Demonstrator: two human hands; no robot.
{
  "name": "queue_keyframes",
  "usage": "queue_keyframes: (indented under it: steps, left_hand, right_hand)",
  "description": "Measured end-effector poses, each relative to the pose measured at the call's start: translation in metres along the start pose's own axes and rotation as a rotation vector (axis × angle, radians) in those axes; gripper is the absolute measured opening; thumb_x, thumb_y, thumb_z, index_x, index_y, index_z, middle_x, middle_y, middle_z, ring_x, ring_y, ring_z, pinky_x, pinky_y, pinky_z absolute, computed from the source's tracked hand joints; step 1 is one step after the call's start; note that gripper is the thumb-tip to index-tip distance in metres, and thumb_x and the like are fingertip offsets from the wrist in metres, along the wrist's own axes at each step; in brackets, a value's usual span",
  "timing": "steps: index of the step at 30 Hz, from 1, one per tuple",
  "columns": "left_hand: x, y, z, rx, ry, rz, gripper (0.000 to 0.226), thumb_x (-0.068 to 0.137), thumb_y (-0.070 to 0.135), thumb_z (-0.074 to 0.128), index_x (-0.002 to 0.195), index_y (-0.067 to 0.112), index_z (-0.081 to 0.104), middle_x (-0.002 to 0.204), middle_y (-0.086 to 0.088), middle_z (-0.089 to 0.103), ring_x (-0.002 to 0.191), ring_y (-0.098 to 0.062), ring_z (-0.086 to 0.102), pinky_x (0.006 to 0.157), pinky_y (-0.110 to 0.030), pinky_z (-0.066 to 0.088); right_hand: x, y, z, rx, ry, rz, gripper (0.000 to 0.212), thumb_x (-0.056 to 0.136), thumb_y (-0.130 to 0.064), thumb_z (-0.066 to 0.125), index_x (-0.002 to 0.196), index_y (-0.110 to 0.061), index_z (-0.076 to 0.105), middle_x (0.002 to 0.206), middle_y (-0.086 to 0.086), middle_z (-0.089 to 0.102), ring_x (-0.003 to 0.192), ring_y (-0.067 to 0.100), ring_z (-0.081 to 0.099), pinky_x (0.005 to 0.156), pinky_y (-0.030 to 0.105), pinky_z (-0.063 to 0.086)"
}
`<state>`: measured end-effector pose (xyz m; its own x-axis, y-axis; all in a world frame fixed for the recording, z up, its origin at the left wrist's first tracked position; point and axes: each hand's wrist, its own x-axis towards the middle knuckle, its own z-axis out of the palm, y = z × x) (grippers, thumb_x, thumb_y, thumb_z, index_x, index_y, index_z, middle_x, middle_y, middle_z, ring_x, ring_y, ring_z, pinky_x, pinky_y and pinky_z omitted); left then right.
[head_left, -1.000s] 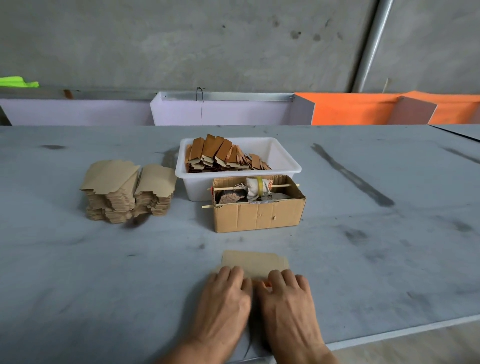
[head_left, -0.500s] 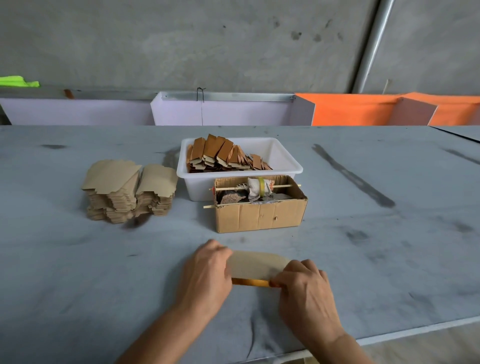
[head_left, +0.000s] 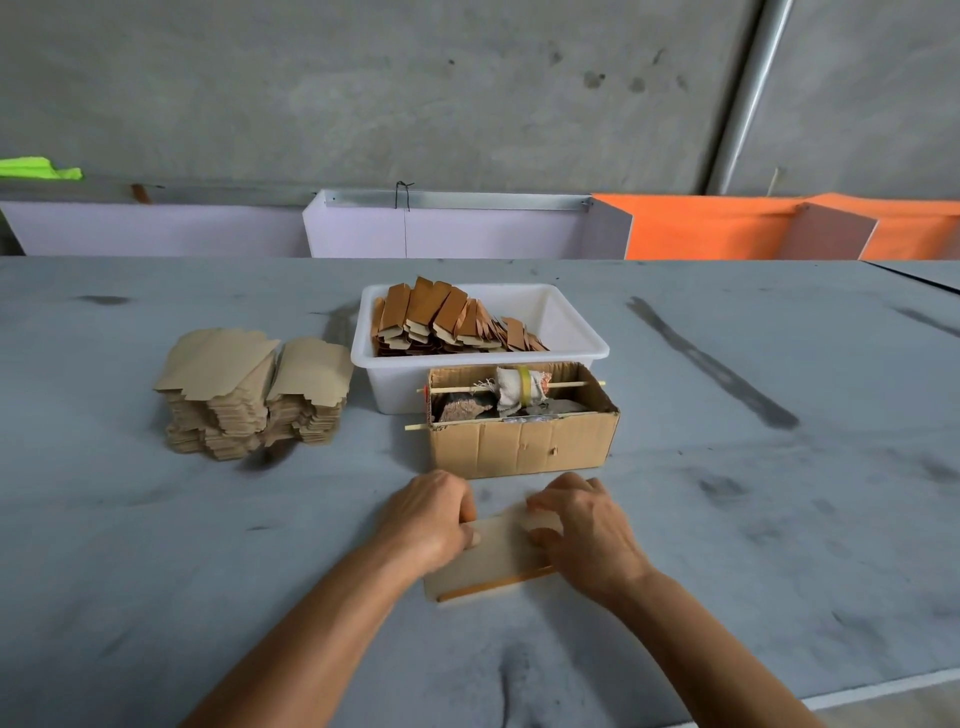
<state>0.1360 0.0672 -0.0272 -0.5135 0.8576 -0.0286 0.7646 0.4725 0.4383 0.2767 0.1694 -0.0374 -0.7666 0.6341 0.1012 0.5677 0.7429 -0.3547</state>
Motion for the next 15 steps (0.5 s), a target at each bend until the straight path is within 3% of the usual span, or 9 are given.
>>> queue_keyframes:
  steps: [7,12,15]
  left_hand:
    - [0.004,-0.003,0.001,-0.083,-0.02,0.002,0.028,0.074,0.02,0.076,0.073,0.028,0.049,0.086,0.007,0.052,0.077,-0.012,0.052,0.066,-0.023,0.04]
    - [0.005,-0.007,-0.002,-0.226,-0.08,0.002,0.032,0.068,0.012,0.081,0.093,0.02,0.062,0.08,0.01,0.055,0.062,0.0,0.047,0.054,-0.01,0.039]
    - [0.005,-0.009,-0.002,-0.223,-0.028,0.017,0.019,0.072,0.005,0.075,0.085,0.017,0.07,0.069,0.01,0.057,0.06,-0.003,0.05,0.056,-0.015,0.042]
  right_hand:
    - [0.015,0.0,-0.001,-0.012,-0.077,-0.136,0.027,0.094,-0.026,0.054,0.12,-0.027,0.062,0.127,-0.001,0.05,0.112,0.02,0.043,0.093,0.03,0.04]
    - [0.022,-0.001,-0.006,0.027,-0.071,-0.17,0.015,0.089,-0.017,0.063,0.102,-0.021,0.068,0.113,-0.003,0.06,0.102,0.017,0.048,0.083,0.024,0.042]
    - [0.023,-0.001,-0.007,0.074,-0.065,-0.183,0.008,0.087,-0.016,0.065,0.094,-0.02,0.068,0.104,-0.002,0.066,0.098,0.015,0.052,0.08,0.025,0.045]
